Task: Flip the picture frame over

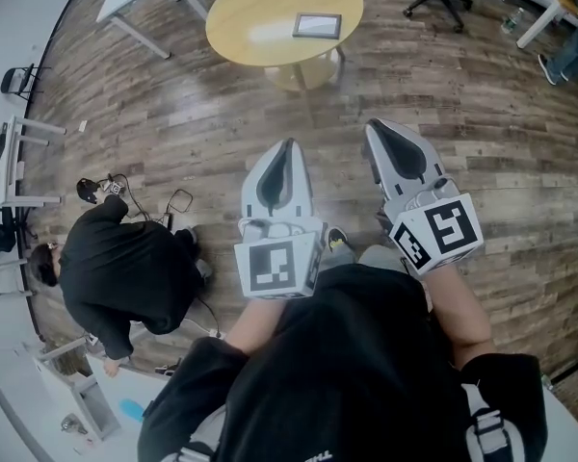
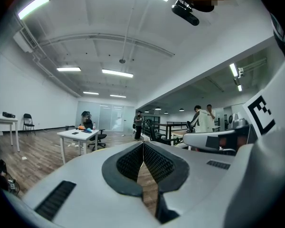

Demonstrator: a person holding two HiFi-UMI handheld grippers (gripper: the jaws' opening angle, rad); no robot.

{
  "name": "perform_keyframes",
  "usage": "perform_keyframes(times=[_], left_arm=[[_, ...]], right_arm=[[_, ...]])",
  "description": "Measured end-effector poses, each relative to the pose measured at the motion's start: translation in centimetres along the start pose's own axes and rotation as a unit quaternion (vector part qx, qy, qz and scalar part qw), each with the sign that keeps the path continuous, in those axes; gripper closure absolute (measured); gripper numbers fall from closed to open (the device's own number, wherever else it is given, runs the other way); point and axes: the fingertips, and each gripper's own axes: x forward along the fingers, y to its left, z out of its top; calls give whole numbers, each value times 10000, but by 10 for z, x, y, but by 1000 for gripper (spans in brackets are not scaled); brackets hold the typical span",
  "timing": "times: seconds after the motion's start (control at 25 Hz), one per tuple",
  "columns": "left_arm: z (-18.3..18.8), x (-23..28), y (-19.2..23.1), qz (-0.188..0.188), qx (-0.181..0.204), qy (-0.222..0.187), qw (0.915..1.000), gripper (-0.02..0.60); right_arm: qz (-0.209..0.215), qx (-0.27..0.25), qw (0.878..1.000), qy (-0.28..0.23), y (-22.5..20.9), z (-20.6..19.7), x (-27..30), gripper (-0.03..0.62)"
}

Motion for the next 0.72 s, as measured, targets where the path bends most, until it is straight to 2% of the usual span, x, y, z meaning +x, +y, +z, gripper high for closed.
perform_keyframes(times=[0.44,0.72], left_arm=[[-9,40,35,141,-225,163,9995,560],[-10,100,43,231,-49,281,9993,560]], right_arm=[[59,41,9997,226,-14,-9,52,576],[119,161,9997,169,-61,-7,96,576]])
